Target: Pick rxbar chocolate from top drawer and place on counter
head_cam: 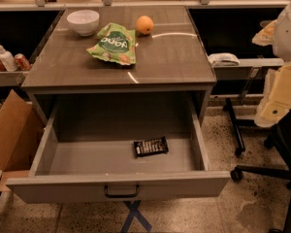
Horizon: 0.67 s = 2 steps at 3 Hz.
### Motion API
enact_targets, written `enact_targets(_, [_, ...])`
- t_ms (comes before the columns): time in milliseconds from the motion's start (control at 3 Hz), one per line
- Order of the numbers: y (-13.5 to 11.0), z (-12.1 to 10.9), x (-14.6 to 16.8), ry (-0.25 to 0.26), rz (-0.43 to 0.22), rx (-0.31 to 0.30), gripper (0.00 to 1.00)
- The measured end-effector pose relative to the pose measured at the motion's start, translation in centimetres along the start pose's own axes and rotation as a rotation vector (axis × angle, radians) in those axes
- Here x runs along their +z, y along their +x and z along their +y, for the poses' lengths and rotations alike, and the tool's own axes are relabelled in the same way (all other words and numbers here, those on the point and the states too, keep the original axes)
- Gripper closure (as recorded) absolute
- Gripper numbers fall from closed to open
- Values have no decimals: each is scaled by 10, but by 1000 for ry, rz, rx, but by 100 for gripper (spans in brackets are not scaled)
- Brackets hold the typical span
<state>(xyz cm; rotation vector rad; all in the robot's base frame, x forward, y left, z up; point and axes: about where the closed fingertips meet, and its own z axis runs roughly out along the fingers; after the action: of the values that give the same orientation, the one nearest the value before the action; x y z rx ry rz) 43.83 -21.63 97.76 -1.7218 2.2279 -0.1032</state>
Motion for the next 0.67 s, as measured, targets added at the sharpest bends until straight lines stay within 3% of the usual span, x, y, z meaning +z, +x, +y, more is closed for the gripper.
enact_targets(333, [0, 0, 0, -1, 0, 0, 0])
enact_targets(667, [-5, 9, 19, -59, -33, -17, 0])
